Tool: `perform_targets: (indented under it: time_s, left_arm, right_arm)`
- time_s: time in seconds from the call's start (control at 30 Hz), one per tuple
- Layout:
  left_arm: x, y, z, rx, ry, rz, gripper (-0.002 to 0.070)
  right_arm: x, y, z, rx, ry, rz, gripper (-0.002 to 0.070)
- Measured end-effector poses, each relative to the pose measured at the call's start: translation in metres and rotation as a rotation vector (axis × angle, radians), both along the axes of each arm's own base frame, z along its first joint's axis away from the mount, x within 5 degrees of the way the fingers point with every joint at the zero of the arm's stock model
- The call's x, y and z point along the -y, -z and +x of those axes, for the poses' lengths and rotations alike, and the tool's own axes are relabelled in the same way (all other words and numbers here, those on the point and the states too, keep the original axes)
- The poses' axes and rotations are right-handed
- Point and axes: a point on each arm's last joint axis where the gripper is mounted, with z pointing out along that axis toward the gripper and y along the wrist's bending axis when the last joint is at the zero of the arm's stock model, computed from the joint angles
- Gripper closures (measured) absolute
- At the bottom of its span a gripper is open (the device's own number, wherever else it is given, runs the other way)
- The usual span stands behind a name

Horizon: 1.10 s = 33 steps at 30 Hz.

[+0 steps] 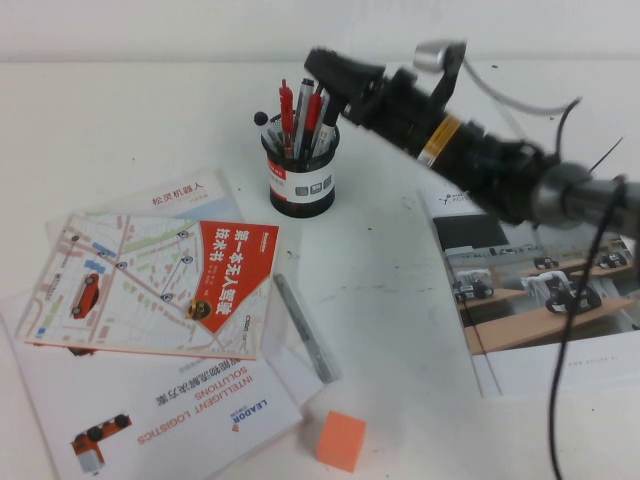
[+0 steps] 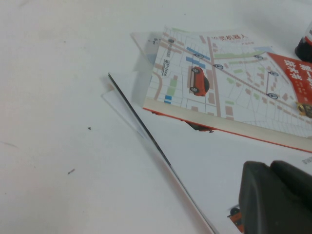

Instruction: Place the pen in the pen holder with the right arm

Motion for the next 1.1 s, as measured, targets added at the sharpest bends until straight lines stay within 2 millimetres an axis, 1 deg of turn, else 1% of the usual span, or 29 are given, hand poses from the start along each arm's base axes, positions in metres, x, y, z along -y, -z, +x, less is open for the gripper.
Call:
perform_targets:
  time_s: [0.07, 0.17, 0.23, 0.3, 0.37, 0.4, 0.47, 0.5, 0.57, 0.7, 0.73, 0.83, 0.87, 0.9, 0.93, 0.97, 1.03, 1.07, 1.1]
  left_arm:
    - [0.000, 0.000, 0.000, 0.000, 0.000, 0.000, 0.0677]
    - [0.000, 0.000, 0.000, 0.000, 0.000, 0.000, 0.0677]
    - [0.000, 0.000, 0.000, 0.000, 0.000, 0.000, 0.0678]
    - [0.000, 0.000, 0.000, 0.000, 0.000, 0.000, 0.0678]
    - [0.000, 0.000, 0.000, 0.000, 0.000, 0.000, 0.0678]
    - [0.000, 0.000, 0.000, 0.000, 0.000, 0.000, 0.0678]
    - [0.000, 0.000, 0.000, 0.000, 0.000, 0.000, 0.0677]
    - [0.000, 0.000, 0.000, 0.000, 0.000, 0.000, 0.0677]
    - [0.000, 0.000, 0.000, 0.000, 0.000, 0.000, 0.0678]
    - [0.000, 0.000, 0.000, 0.000, 0.000, 0.000, 0.0678]
    - [0.000, 0.000, 0.000, 0.000, 0.000, 0.000, 0.0678]
    - [0.000, 0.000, 0.000, 0.000, 0.000, 0.000, 0.0678]
    - [0.000, 0.000, 0.000, 0.000, 0.000, 0.000, 0.0678]
    - [0.000, 0.000, 0.000, 0.000, 0.000, 0.000, 0.0678]
    - [0.000, 0.000, 0.000, 0.000, 0.000, 0.000, 0.0678]
    - [0.000, 0.000, 0.000, 0.000, 0.000, 0.000, 0.0678]
    - [0.000, 0.000, 0.000, 0.000, 0.000, 0.000, 0.0677]
    - [0.000, 0.000, 0.000, 0.000, 0.000, 0.000, 0.0677]
    - [0.000, 0.000, 0.000, 0.000, 0.000, 0.000, 0.0677]
  right_arm:
    - [0.005, -0.023, -0.005, 0.052, -0.035, -0.037, 0.0673]
    - [0.013, -0.067, -0.023, 0.150, -0.092, -0.101, 0.0688]
    - [0.019, -0.093, -0.038, 0.213, -0.119, -0.142, 0.0691]
    - [0.026, -0.118, -0.057, 0.273, -0.145, -0.190, 0.0692]
    - [0.031, -0.130, -0.075, 0.298, -0.155, -0.248, 0.0694]
    - [0.034, -0.141, -0.087, 0.315, -0.140, -0.290, 0.0694]
    - [0.042, -0.147, -0.104, 0.295, -0.085, -0.382, 0.0694]
    - [0.048, -0.154, -0.116, 0.288, -0.041, -0.414, 0.0694]
    - [0.059, -0.159, -0.133, 0.250, 0.041, -0.472, 0.0694]
    - [0.084, -0.163, -0.176, 0.185, 0.193, -0.553, 0.0694]
    - [0.092, -0.166, -0.193, 0.181, 0.234, -0.565, 0.0694]
    - [0.110, -0.176, -0.233, 0.191, 0.315, -0.564, 0.0694]
    - [0.117, -0.176, -0.247, 0.178, 0.346, -0.561, 0.0695]
    - [0.123, -0.181, -0.261, 0.187, 0.372, -0.547, 0.0695]
    - [0.128, -0.180, -0.271, 0.174, 0.399, -0.540, 0.0695]
    - [0.136, -0.185, -0.287, 0.176, 0.431, -0.516, 0.0695]
    - [0.146, -0.185, -0.306, 0.160, 0.478, -0.488, 0.0695]
    - [0.152, -0.187, -0.319, 0.160, 0.510, -0.465, 0.0695]
    - [0.157, -0.187, -0.327, 0.146, 0.532, -0.444, 0.0695]
